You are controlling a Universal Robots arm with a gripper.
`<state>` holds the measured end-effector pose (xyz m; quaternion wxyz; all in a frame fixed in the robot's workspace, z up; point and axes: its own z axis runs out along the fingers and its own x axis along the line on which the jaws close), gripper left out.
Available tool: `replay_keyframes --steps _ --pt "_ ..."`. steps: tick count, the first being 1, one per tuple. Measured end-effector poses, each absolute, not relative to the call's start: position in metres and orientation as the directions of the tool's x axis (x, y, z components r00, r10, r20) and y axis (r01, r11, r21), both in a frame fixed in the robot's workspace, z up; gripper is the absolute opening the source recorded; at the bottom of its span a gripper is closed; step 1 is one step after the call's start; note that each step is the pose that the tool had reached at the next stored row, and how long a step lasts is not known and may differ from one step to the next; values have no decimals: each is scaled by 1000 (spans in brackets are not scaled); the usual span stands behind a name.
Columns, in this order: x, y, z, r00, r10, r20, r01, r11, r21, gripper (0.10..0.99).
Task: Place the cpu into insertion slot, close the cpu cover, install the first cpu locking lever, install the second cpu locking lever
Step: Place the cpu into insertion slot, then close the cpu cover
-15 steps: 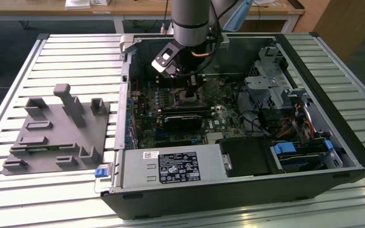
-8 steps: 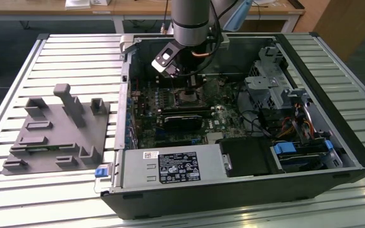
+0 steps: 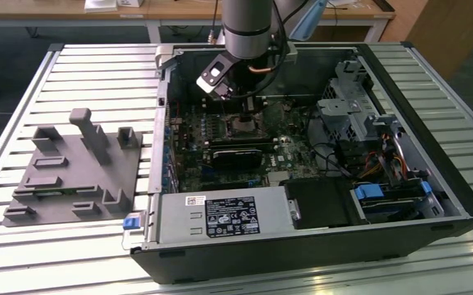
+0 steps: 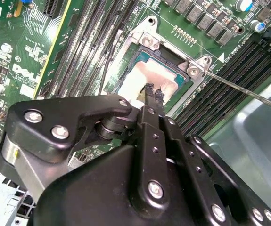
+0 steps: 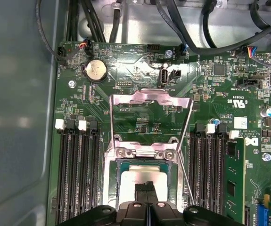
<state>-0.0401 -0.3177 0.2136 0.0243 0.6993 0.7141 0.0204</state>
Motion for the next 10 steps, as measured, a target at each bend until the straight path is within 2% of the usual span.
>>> replay_keyframes --steps 10 --pt "-40 -318 217 -21 1000 -6 998 21 63 106"
